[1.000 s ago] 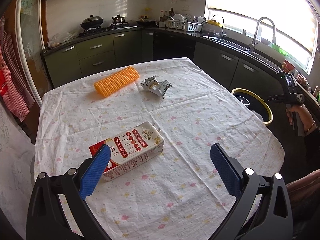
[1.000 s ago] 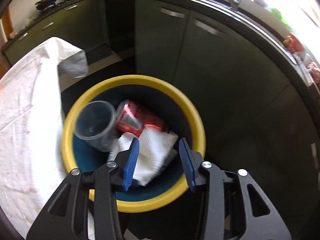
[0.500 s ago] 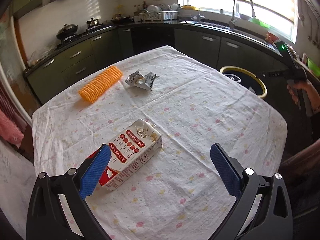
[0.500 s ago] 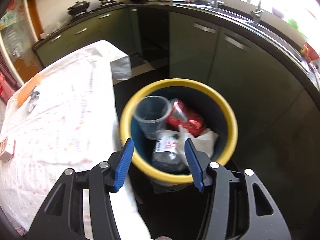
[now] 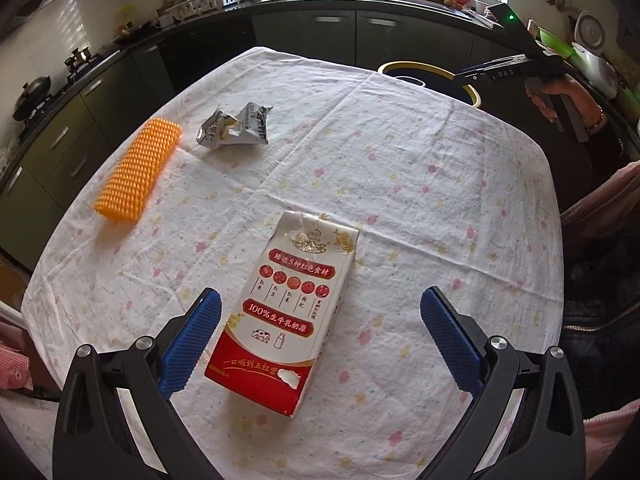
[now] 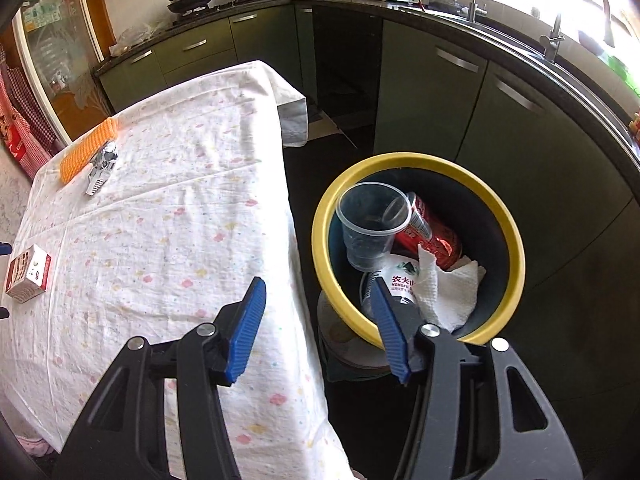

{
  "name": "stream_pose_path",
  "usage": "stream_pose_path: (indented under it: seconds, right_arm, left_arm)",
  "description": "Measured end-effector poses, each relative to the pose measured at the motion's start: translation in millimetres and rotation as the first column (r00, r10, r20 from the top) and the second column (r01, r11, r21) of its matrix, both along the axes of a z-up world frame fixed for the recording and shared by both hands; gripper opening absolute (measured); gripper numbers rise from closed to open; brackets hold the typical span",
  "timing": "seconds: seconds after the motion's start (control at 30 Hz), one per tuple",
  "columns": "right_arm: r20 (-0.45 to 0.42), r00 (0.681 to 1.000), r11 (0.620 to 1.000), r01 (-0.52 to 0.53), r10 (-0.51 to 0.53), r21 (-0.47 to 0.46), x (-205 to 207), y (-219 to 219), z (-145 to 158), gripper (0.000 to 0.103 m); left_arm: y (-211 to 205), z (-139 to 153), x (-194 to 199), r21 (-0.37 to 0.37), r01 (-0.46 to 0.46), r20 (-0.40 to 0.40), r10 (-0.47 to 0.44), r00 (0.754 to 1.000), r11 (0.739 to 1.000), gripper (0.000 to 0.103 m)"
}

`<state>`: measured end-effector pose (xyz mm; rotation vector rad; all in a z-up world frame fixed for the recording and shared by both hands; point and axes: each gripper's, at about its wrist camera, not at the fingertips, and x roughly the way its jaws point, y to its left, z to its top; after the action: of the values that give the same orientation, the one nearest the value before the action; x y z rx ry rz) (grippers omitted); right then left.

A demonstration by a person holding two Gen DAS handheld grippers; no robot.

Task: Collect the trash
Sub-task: 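Move the left gripper to the red-and-white milk carton and grasp it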

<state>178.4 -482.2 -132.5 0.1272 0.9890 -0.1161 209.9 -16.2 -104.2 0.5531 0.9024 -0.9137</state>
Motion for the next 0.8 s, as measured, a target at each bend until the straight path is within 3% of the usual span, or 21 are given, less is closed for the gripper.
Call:
stream_pose_path:
  seconds: [0.4, 0.6, 0.67, 0.8]
  right_arm:
    - [-0.011, 1.0, 1.0, 0.002, -0.002, -0.009, 3, 8, 0, 0.054]
    - [-0.016, 1.0, 1.0, -0.006, 0.006, 0.001, 6, 12, -3, 0.055]
    - [-0.018, 1.0, 1.0, -0.013, 0.013, 0.005, 6, 14, -5, 0.055]
    - [-0.02, 1.0, 1.0, -0.014, 0.014, 0.008, 5, 14, -8, 0.055]
  left_arm:
    - [9, -22, 21, -0.025, 0.037, -0.067, -0.038, 0.997, 0.999, 0.096]
    - [8, -25, 15, -0.028, 0.039, -0.056, -0.041, 0.998, 0.999, 0.075]
    - [8, -28, 15, -0.026, 0.031, -0.059, -0.032, 0.998, 0.999, 0.064]
    - [10, -30, 15, -0.037, -0.01, -0.072, 0.007, 0.997, 0.999, 0.055]
